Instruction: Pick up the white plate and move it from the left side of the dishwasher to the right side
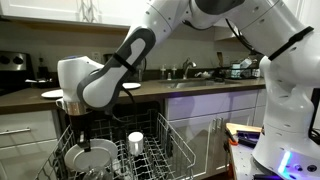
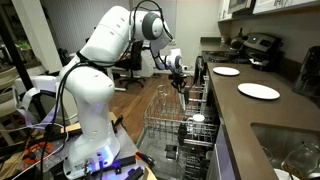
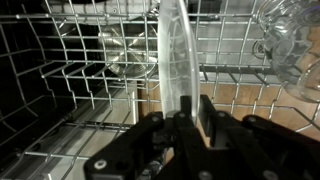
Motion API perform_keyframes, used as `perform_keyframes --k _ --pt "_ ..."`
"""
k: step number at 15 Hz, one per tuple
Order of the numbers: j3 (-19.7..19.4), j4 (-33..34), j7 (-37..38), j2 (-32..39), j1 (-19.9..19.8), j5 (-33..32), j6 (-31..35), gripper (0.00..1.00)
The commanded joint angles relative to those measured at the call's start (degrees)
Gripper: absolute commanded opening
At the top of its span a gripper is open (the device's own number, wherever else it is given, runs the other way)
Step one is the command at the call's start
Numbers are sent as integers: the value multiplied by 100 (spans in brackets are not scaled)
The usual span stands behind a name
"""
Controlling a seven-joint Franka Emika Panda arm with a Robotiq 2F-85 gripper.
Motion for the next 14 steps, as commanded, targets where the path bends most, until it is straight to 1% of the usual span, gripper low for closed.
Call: perform_keyframes --k 1,5,7,8,9,10,11,14 --pt "186 -587 -200 -570 -184 284 48 9" --pt "296 -878 -285 -950 -284 496 -13 9" --pt "312 -1001 -299 -1105 -309 576 -21 9" --pt "258 -1037 -219 -1140 -267 539 -25 9" --pt "215 -1057 -143 -1169 -235 509 -62 40" --pt "170 -1086 -102 -1187 -198 439 -51 41" --pt "122 -1101 -41 -1191 -160 381 -44 46" --pt "109 -1136 -49 -1162 -163 383 30 65"
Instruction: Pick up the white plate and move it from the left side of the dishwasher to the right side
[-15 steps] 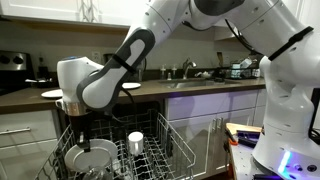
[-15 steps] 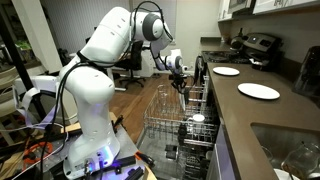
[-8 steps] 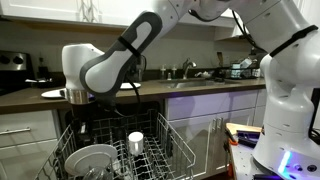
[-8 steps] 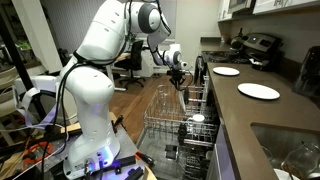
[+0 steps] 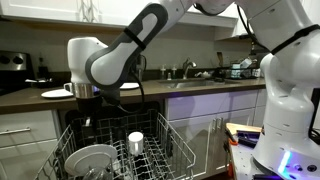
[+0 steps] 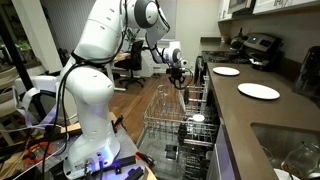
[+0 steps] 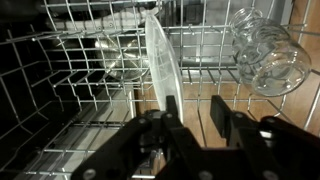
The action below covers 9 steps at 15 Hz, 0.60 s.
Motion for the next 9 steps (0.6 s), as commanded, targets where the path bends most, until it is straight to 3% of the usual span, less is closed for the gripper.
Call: perform_keyframes --k 1,5,9 --pt "-35 -215 27 -147 9 -23 46 72" --pt "-30 -241 -48 -87 -4 -56 180 98" --pt "-99 -199 -89 55 42 -249 444 100"
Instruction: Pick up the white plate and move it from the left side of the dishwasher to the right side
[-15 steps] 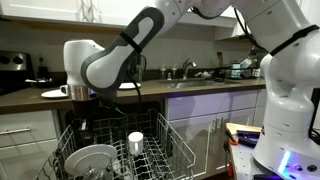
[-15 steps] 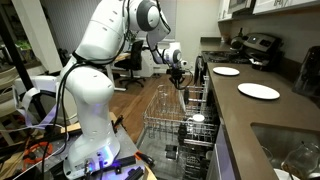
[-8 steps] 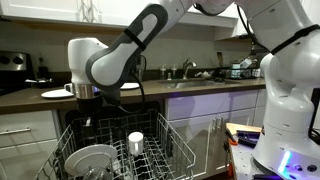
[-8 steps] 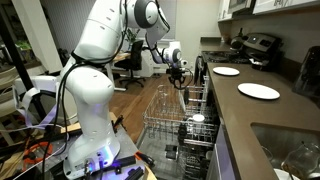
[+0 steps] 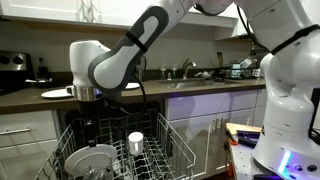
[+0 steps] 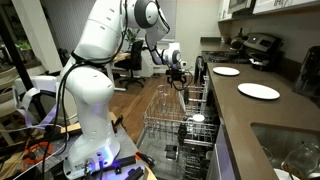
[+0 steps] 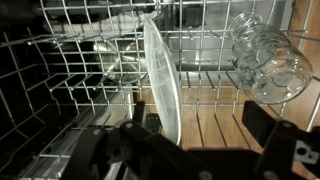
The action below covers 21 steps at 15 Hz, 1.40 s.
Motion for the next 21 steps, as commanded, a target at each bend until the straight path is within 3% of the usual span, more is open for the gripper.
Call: perform_keyframes --k 1,6,7,8,10,12,13,14,17,20,21 --pt "-113 -68 -95 74 55 -306 400 100" --pt "-245 -25 -88 287 90 -665 806 98" --pt "-249 -28 -94 315 79 -675 866 81" --pt "-242 -34 -106 338 61 -647 939 74" --pt "-205 -27 -147 384 17 -564 1007 72" --pt "-120 -25 -236 436 -72 -452 1090 47" --pt "-72 -18 -286 462 -120 -387 1102 41" --pt "-33 -13 -328 480 -159 -331 1101 49" --pt "116 -23 -515 532 -321 -164 1133 52" --pt "283 -23 -776 615 -518 48 1219 70" --pt "333 -25 -868 638 -579 109 1245 65"
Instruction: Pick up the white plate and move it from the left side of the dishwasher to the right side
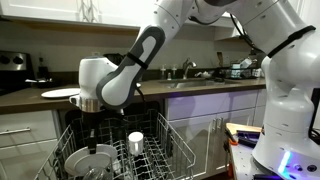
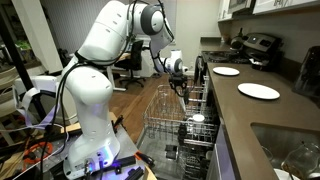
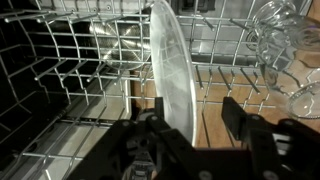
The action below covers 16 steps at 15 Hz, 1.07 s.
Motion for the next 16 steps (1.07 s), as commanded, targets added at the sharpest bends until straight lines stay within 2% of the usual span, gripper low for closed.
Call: perform_keyframes --k 1,2,3,6,8,11,16 --pt "267 -3 -520 111 -317 322 231 49" --pt "299 -10 -585 121 -357 366 249 40" --pt "320 -9 -639 135 -385 392 260 38" --pt "378 -30 -728 122 -454 446 229 18" --pt "404 -31 -779 106 -476 498 181 8" --pt "551 -52 -934 66 -603 637 85 3" --pt "819 -158 -1402 -30 -925 915 74 7"
